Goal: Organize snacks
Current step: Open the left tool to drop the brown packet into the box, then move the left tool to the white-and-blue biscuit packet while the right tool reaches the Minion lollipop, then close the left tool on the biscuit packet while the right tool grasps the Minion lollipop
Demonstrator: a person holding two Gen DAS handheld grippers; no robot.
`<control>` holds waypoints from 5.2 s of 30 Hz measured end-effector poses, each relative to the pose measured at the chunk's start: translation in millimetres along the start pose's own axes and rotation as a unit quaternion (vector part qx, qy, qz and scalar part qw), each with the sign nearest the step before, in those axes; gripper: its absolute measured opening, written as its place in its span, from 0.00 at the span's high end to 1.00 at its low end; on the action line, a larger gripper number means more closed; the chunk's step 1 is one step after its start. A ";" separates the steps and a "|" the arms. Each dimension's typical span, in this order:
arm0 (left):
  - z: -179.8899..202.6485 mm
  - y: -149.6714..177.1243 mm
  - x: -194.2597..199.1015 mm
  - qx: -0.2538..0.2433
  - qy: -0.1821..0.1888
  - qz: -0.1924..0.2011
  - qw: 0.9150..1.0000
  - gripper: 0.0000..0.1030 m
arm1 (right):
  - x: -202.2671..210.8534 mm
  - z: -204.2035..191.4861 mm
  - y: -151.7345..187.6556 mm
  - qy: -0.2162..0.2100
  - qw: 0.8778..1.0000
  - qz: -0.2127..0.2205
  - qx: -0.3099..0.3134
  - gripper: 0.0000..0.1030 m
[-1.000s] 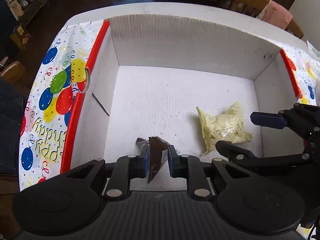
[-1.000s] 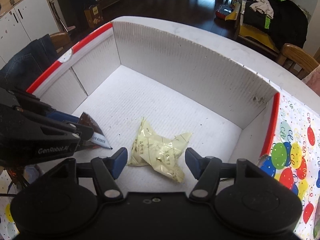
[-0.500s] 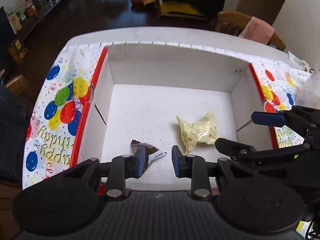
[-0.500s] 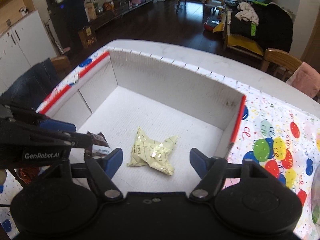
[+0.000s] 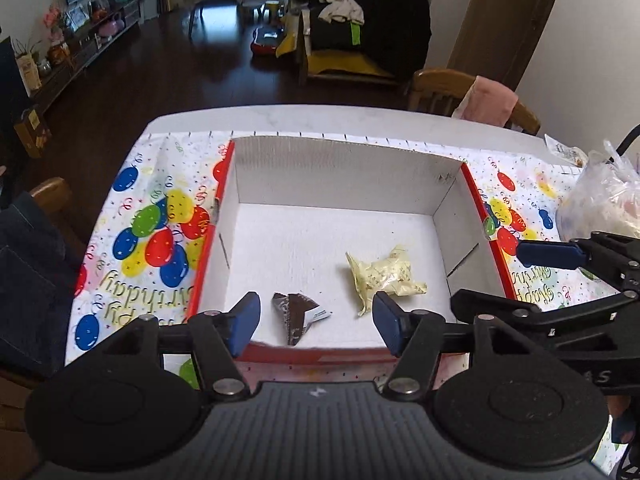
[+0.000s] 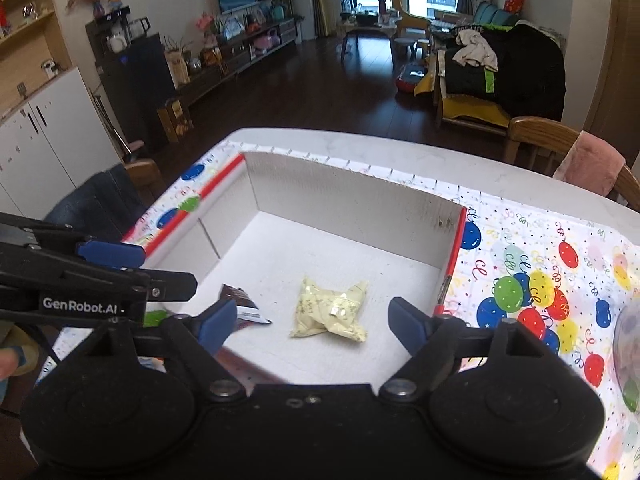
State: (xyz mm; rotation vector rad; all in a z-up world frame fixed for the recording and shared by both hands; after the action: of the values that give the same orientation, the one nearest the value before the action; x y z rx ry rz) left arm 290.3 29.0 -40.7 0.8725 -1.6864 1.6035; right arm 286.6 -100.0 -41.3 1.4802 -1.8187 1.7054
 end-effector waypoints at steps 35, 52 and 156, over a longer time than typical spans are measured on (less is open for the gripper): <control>-38.5 113.0 88.7 -0.029 0.025 0.060 0.997 0.25 | 68.7 -23.2 101.0 -0.010 0.996 0.074 -0.047 0.00; -56.2 185.3 47.9 0.016 0.044 -0.030 0.998 0.25 | 36.7 10.5 183.2 0.050 0.999 -0.002 -0.002 0.03; -90.4 219.1 -28.7 0.456 -0.031 -0.242 0.856 0.55 | 20.7 52.0 154.8 -0.045 0.992 -0.073 0.093 0.51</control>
State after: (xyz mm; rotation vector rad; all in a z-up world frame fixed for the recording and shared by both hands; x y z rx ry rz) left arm 127.7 127.5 -185.1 1.6483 -0.5469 1.9770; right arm 180.6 -184.6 -134.5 1.7432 -1.5847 1.8036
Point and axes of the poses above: each gripper's, at about its wrist camera, not at the fingertips, and x roughly against the way its jaws point, z to its right, y to its underside, the point moved 1 cm from there along -x, roughly the way its jaws point, and after that the axes turned 15 degrees about -x, right-handed, at the moved point
